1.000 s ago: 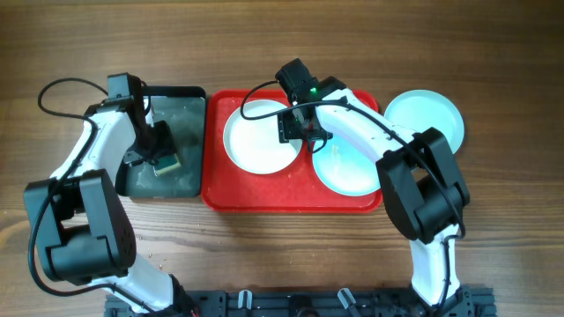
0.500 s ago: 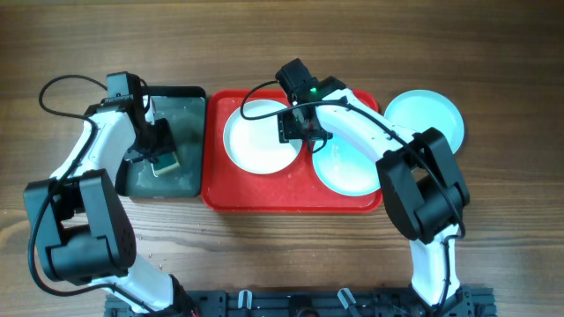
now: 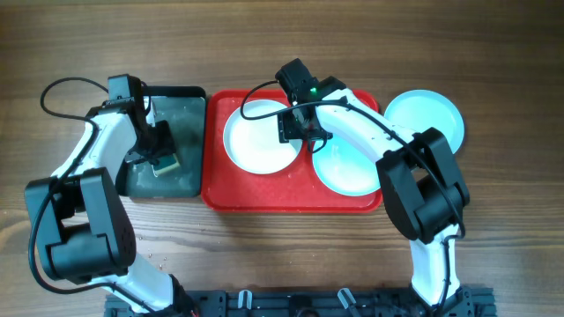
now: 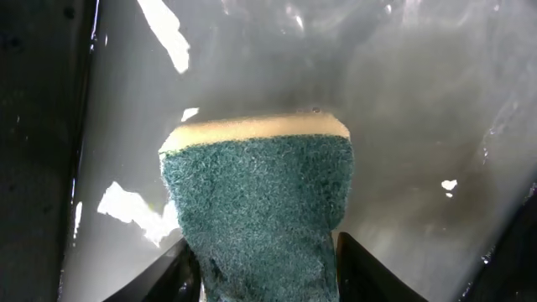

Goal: Clean dirty plates on tray and stack at the side
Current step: 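Lower left gripper into basin and grasp the green sponge, then lift the sponge with the left gripper and move it onto the white plate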

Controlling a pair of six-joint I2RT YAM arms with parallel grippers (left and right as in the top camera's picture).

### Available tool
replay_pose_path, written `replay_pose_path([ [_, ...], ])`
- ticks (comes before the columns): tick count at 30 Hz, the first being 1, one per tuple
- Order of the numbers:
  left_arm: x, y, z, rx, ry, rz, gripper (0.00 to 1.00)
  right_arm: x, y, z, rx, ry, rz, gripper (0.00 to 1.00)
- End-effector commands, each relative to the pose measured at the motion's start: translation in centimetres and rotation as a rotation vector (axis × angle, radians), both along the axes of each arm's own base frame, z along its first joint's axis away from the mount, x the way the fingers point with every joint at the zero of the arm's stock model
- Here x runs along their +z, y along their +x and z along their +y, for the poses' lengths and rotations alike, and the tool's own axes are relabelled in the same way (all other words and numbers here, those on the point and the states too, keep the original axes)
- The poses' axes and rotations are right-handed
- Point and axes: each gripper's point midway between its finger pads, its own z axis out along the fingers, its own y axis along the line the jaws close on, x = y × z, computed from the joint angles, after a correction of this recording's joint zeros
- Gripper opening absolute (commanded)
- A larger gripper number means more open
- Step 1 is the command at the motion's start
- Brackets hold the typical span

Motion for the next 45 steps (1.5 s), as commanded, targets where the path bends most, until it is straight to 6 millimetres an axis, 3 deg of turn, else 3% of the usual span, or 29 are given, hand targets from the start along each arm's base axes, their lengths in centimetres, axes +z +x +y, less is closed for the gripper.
replay_pose_path([
  [1,-1.1,-0.8,-0.4,-0.003,-0.01,0.028,0.47,1.7,0.3,0.1,0.0,0.029,-0.026,0.73],
  [3,-1.4,-1.2,-0.4,-0.002,-0.012,0.038,0.45,1.7,0.3,0.1,0.0,0.029,-0.026,0.73],
  [4,-1.4,-1.2,-0.4,-0.003,-0.011,0.04,0.34,1.7,0.3,0.1,0.0,0.029,-0.027,0.73],
  [7,-1.3,-0.7,-0.3,-0.003,-0.008,0.016,0.15,1.7,0.3,0.1,0.001,0.029,-0.026,0.73],
  [10,-0.6,0.2,-0.2,-0.002,-0.003,-0.013,0.04,1.7,0.3,0.1,-0.001,0.029,-0.026,0.73],
  [14,2.0,1.4,0.0,-0.005,0.01,-0.093,0.04,1.7,0.3,0.1,-0.001,0.029,-0.026,0.73],
  [16,4.5,1.9,0.1,-0.011,0.023,-0.165,0.04,1.7,0.4,0.1,0.0,0.029,-0.027,0.75],
  [21,9.7,3.0,-1.2,-0.128,0.0,-0.337,0.04,1.6,0.5,0.1,0.002,0.03,-0.032,0.95],
  [23,10.4,3.4,-1.3,-0.146,0.009,-0.368,0.04,1.7,0.8,0.3,0.025,0.035,-0.049,0.99],
  [27,10.6,3.7,-1.6,-0.163,-0.006,-0.382,0.04,1.8,1.1,0.6,0.029,0.044,-0.066,0.99],
  [28,10.6,3.7,-1.7,-0.167,-0.013,-0.385,0.04,1.8,1.2,0.6,0.028,0.044,-0.066,0.97],
  [29,10.6,3.7,-1.8,-0.167,-0.012,-0.386,0.04,1.8,1.2,0.5,0.023,0.044,-0.065,0.72],
  [31,10.6,3.7,-1.8,-0.168,-0.012,-0.386,0.04,1.8,1.2,0.4,0.021,0.04,-0.064,0.46],
  [34,10.6,3.7,-1.8,-0.167,-0.013,-0.386,0.04,1.8,1.3,0.2,0.018,0.029,-0.07,0.31],
  [36,10.6,3.8,-1.8,-0.167,-0.013,-0.387,0.04,1.7,1.4,-0.1,0.013,0.01,-0.079,0.25],
  [39,10.6,3.7,-1.8,-0.167,-0.013,-0.386,0.04,1.7,1.4,-0.4,0.01,-0.001,-0.081,0.24],
  [43,10.4,3.4,-1.8,-0.167,-0.016,-0.371,0.04,1.5,1.3,-0.4,0.007,-0.003,-0.075,0.08],
  [45,10.4,3.3,-1.8,-0.167,-0.017,-0.368,0.04,1.5,1.1,-0.2,0.005,0.001,-0.072,0.05],
])
